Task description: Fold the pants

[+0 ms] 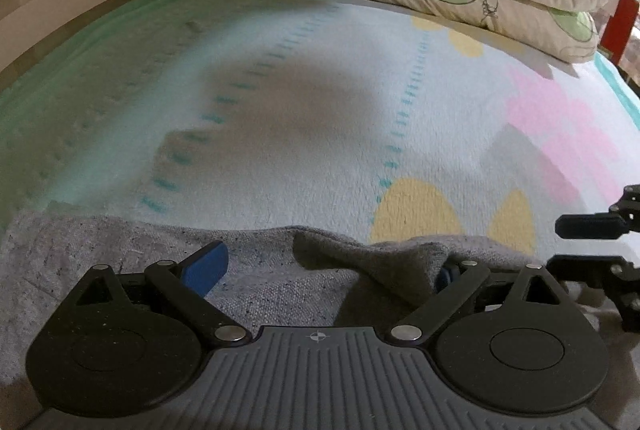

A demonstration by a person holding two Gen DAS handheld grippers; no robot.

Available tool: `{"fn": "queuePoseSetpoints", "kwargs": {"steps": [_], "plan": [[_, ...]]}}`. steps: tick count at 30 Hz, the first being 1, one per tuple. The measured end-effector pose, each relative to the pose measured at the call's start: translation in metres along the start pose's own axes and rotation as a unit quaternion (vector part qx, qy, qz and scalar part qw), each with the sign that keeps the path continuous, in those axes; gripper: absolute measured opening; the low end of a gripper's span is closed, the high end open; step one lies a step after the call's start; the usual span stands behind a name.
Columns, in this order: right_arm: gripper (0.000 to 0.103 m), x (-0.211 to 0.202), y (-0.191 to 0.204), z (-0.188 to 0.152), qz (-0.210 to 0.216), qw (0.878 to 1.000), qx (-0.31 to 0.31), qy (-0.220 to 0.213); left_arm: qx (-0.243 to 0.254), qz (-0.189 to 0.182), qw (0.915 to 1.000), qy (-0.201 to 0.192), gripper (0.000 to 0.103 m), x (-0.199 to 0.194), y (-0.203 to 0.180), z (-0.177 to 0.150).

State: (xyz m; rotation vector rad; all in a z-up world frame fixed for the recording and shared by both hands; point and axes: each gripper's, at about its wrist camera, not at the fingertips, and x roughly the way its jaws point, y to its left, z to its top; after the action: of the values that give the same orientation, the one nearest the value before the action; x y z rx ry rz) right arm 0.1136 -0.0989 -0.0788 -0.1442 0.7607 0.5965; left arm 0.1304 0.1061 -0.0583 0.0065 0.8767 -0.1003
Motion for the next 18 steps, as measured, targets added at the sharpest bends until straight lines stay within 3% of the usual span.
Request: {"fn": "queuePoseSetpoints", "kwargs": {"steps": [4, 9, 18], "plan": [[0.039, -0.005, 0.002, -0.001, 0.025, 1.0, 0.004, -0.016, -0.011, -0.002, 0.9999, -0.007, 0.098, -0.004, 0.002, -0.001], [0.039, 0.001, 0.013, -0.001, 0.014, 0.999, -0.033, -0.002, -0.008, -0.001, 0.9999, -0.015, 0.098, -0.009, 0.001, -0.001], [0.039, 0.016, 0.001, 0.019, 0.037, 0.999, -0.005, 0.002, -0.014, -0.006, 0.9997, -0.017, 0.098, -0.009, 0.002, -0.003]]}}
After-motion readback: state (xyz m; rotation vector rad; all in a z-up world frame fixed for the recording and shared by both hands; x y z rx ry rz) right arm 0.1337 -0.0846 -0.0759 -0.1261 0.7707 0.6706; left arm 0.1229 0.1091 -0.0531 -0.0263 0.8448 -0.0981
